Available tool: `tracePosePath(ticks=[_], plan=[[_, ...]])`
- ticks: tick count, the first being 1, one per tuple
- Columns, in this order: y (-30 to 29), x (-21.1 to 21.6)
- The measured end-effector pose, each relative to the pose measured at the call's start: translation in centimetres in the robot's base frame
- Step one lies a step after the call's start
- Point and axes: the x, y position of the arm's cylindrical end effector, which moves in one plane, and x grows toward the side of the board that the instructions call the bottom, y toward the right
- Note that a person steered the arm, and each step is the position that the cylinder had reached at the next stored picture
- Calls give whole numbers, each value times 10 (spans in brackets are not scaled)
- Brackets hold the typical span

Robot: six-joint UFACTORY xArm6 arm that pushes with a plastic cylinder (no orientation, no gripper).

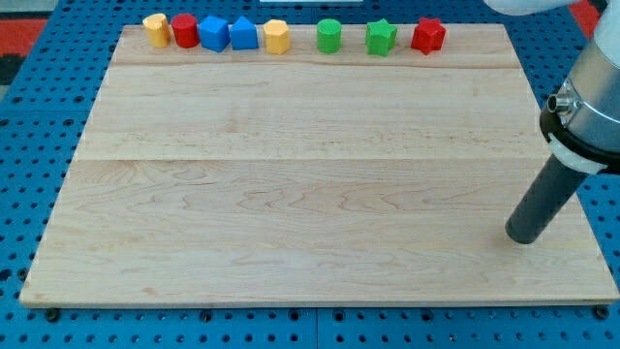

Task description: Place your hand at the top right corner

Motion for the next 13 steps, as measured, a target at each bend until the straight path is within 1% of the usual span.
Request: tracePosePath(ticks=[2,3,4,7,8,9,13], plan=[[0,-1],[5,-40],[13,-89],[21,-205],[29,-236],[36,-244],[42,-244]])
